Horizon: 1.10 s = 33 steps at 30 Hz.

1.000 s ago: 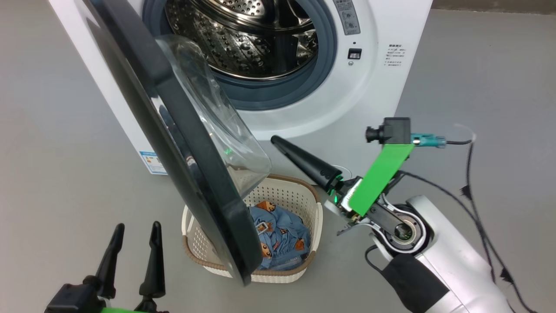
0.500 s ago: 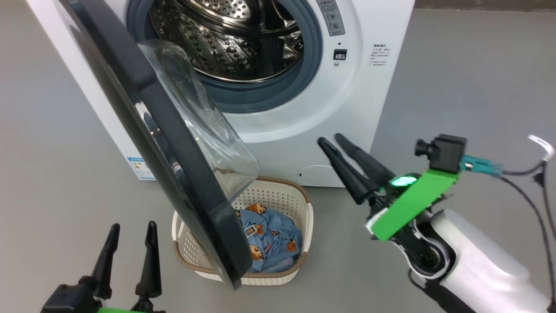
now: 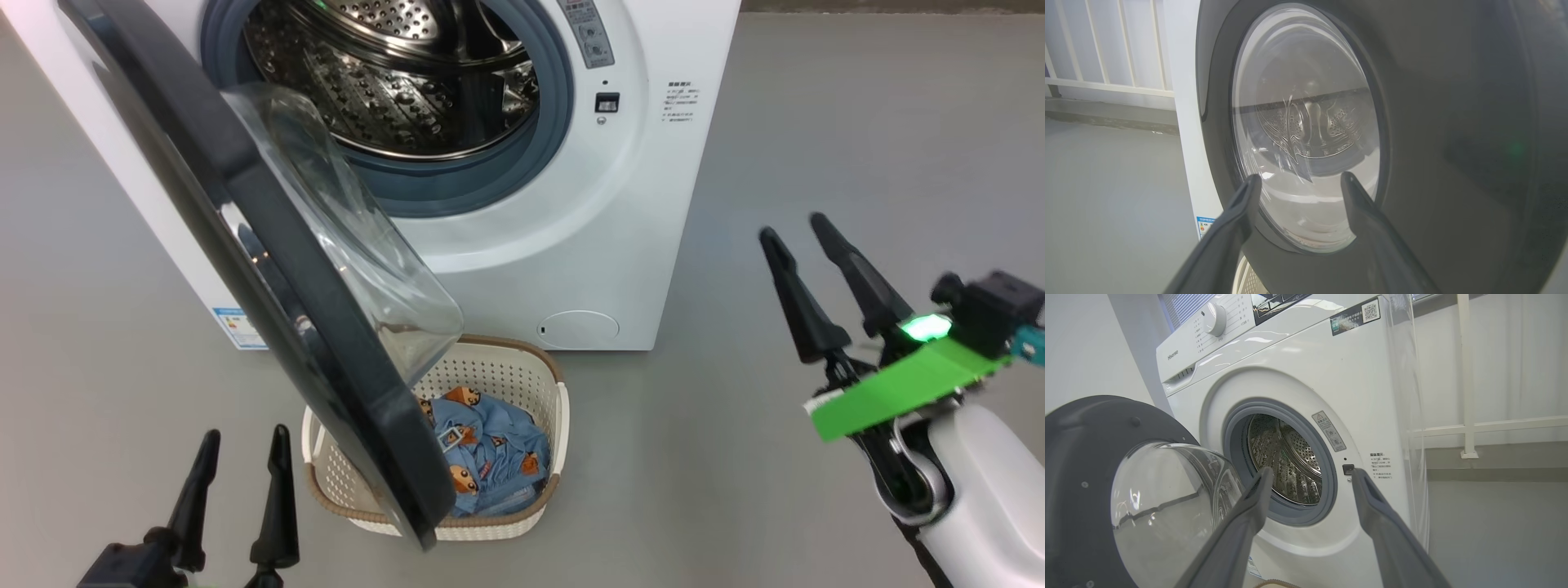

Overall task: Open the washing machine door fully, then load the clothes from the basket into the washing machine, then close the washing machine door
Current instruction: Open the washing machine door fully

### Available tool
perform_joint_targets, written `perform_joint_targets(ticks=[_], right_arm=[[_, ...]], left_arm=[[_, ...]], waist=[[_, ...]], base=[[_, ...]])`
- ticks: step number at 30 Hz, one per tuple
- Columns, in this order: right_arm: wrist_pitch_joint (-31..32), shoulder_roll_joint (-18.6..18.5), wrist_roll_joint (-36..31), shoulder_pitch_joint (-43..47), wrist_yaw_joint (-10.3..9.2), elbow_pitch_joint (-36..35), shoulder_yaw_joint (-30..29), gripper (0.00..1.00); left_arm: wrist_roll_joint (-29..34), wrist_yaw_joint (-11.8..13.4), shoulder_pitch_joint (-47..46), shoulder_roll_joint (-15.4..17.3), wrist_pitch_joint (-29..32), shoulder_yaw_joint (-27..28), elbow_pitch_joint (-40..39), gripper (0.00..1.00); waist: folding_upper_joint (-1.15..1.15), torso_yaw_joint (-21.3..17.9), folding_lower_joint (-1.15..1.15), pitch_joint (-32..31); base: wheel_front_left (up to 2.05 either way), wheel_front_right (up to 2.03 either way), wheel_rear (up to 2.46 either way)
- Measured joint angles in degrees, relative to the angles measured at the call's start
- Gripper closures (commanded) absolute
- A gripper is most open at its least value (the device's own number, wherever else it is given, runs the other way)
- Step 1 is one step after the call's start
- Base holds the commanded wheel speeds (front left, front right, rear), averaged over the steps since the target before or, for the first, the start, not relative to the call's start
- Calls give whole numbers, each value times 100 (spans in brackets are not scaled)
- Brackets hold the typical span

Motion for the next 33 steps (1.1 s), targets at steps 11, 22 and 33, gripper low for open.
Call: perform_joint_targets(ticks=[11, 22, 33], right_arm=[[-5, 705, -1492, 1321, 0, -647, -1745, 0], [-21, 1291, -2094, 2192, 0, -1285, -2750, 0], [-21, 1717, -2564, 2747, 0, -1500, -3230, 0]], left_arm=[[52, 0, 8, -1, 0, 49, -2, 0], [60, 0, 32, 0, 0, 88, -8, 0], [81, 0, 57, 0, 0, 162, -15, 0]], waist=[[0, -138, 0, -10], [0, -231, 0, -33], [0, -344, 0, 6]], base=[[0, 0, 0], [0, 0, 0], [0, 0, 0]])
